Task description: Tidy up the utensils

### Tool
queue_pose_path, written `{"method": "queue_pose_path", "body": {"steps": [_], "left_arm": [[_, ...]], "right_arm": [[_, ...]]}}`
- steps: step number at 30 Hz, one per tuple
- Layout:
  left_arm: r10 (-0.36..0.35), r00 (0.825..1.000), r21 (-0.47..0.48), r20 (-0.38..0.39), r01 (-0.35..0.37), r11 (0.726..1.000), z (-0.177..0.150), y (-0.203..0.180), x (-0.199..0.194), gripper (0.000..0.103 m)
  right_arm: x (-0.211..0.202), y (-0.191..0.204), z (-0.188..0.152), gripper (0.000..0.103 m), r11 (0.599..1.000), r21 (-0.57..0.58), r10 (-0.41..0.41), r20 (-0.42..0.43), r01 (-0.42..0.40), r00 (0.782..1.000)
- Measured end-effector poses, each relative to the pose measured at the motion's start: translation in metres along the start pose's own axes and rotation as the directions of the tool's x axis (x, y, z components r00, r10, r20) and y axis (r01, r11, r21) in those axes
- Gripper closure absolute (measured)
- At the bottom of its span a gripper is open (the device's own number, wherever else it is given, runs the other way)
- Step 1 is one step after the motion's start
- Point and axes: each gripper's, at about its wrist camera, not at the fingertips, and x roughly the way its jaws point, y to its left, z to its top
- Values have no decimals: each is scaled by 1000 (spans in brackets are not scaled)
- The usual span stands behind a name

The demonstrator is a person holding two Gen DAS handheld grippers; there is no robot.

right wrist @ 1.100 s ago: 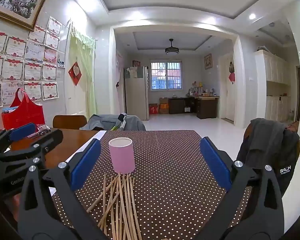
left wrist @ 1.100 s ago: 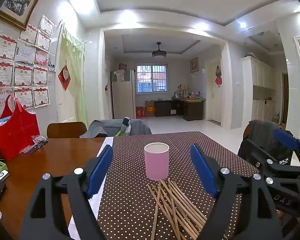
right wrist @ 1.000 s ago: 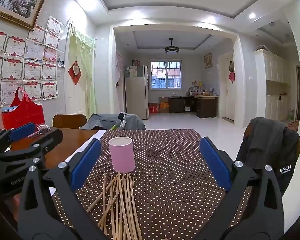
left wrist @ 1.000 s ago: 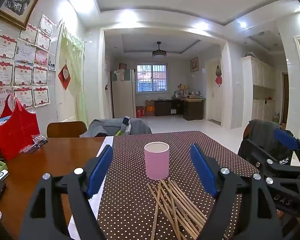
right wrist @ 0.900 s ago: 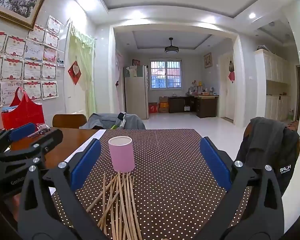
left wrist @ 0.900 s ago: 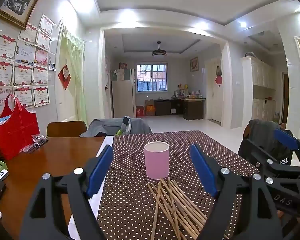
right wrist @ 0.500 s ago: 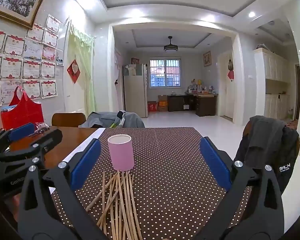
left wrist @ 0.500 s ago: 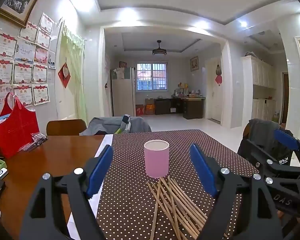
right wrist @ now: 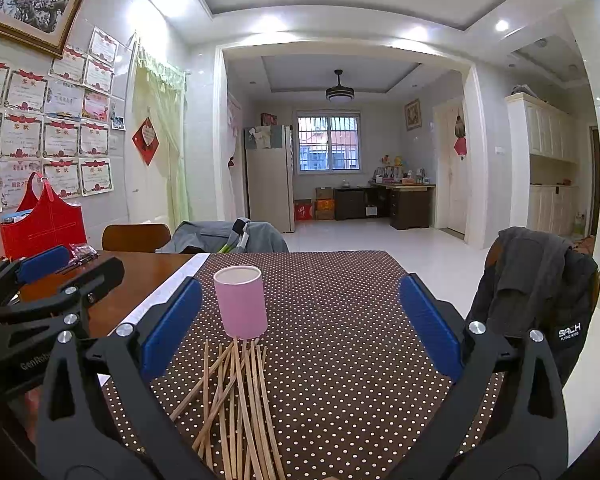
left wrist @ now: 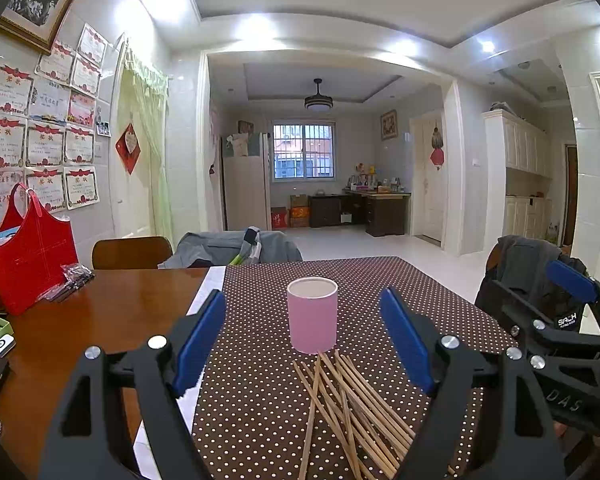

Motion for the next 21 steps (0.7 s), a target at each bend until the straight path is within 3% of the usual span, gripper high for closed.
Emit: {"method": "queue_pose_path", "body": {"steps": [21], "left_arm": [[0, 1000, 0, -11, 0, 1000, -3, -1, 4, 25]], "right_arm": [[0, -1, 0, 6, 1000, 2, -3, -13, 3, 1000]]}}
